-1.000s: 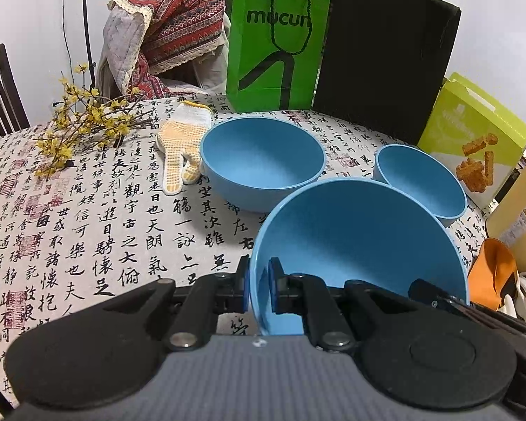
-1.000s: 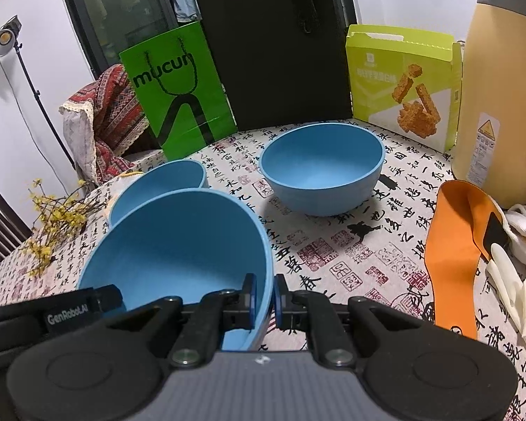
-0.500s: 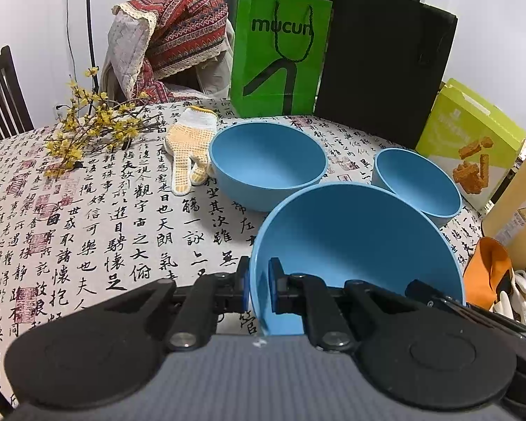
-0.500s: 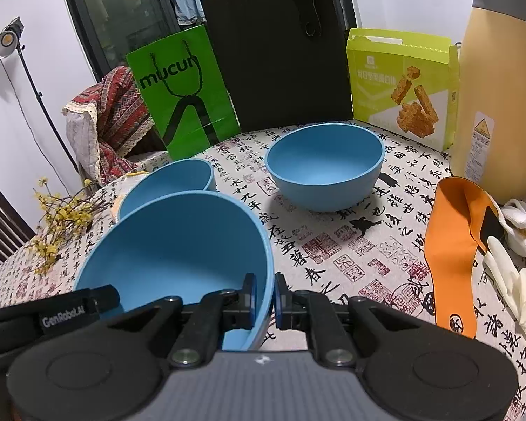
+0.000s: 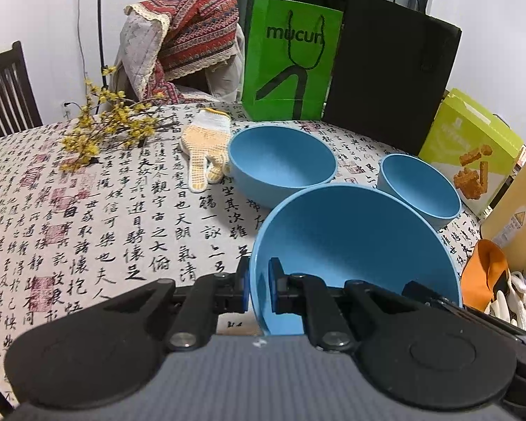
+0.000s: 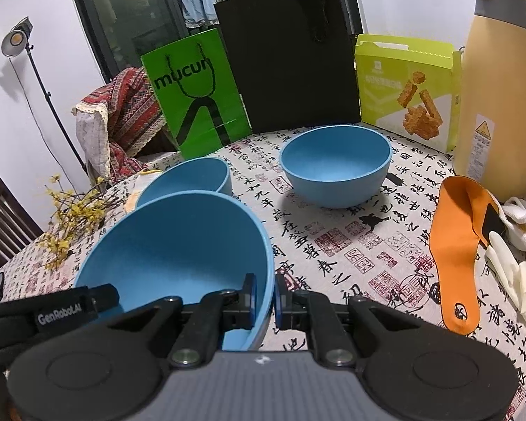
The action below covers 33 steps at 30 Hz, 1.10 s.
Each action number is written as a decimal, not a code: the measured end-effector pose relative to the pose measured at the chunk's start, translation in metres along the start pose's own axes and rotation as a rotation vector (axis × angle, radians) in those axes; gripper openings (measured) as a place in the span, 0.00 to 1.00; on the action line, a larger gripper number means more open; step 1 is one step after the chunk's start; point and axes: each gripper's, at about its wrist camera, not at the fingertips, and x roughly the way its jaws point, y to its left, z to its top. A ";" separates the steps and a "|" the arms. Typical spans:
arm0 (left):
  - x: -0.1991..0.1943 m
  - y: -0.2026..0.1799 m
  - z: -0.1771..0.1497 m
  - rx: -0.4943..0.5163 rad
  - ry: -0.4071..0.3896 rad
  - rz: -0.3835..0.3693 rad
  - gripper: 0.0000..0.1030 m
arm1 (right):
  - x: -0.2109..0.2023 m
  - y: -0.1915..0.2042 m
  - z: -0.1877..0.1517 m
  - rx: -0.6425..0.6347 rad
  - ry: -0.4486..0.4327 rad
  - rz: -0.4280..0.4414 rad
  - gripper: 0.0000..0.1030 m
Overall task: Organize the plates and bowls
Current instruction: 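Carry the held blue bowl toward the other blue bowls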
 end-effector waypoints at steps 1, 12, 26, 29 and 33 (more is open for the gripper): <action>-0.003 0.000 -0.001 0.005 -0.010 0.003 0.11 | -0.001 0.001 -0.001 0.000 -0.001 0.004 0.09; -0.033 0.011 -0.013 0.020 -0.062 0.015 0.11 | -0.022 0.010 -0.013 0.005 -0.049 0.052 0.09; -0.060 0.029 -0.038 0.008 -0.126 -0.005 0.11 | -0.044 0.013 -0.042 0.026 -0.114 0.110 0.10; -0.062 0.034 -0.041 0.000 -0.124 -0.015 0.11 | -0.046 0.015 -0.047 0.024 -0.124 0.113 0.10; -0.067 0.039 -0.046 -0.004 -0.138 -0.022 0.11 | -0.050 0.017 -0.053 0.024 -0.144 0.117 0.10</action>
